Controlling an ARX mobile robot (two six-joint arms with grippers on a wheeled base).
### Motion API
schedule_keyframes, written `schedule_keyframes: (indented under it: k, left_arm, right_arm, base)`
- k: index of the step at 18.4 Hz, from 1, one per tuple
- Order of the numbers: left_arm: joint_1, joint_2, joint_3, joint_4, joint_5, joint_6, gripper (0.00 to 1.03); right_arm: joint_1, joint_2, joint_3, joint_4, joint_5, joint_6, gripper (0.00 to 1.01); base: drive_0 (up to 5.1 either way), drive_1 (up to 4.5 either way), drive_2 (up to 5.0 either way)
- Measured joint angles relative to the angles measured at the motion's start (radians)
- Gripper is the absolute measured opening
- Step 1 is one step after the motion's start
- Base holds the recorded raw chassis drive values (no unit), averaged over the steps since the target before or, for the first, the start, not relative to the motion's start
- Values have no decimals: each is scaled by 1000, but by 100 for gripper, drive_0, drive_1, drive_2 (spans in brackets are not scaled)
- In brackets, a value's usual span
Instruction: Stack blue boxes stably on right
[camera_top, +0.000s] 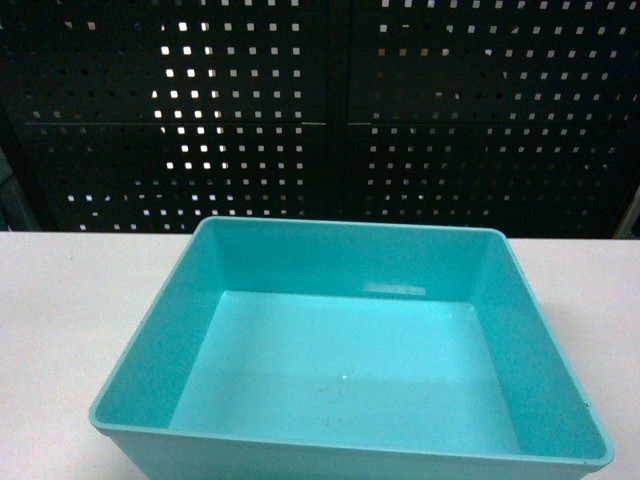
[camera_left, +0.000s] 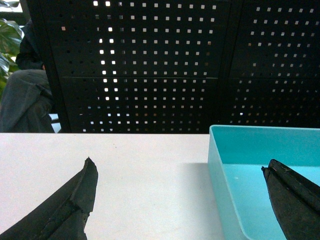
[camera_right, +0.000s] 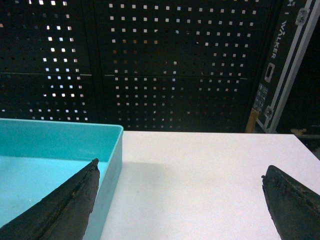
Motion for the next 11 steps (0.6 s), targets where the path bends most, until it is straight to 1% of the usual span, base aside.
schedule_keyframes:
  k: [6, 7, 8, 9, 10, 11]
  left_arm:
    - [0, 0, 0, 0, 0, 0, 98]
    - [-18, 4, 0, -11, -27, -2, 98]
    - [-87, 35, -1, 17, -101, 8, 98]
    - [-154, 79, -2, 88, -143, 14, 98]
    - [-212, 158, -2, 171, -165, 23, 98]
    - [-198, 245, -1, 241, -136, 22, 98]
  right_arm:
    - [0, 0, 0, 0, 0, 0, 98]
    - [0, 0, 0, 1, 0, 0, 98]
    - [-25, -4, -3, 42, -46, -19, 98]
    - [-93, 17, -5, 108, -120, -25, 98]
    - [-192, 90, -7, 172, -186, -35, 98]
    - [-262, 191, -5, 248, -246, -37, 98]
  base:
    - [0, 0, 0]
    - [0, 0, 0]
    - [0, 0, 0]
    - [0, 0, 0]
    - [0, 0, 0]
    - [0, 0, 0]
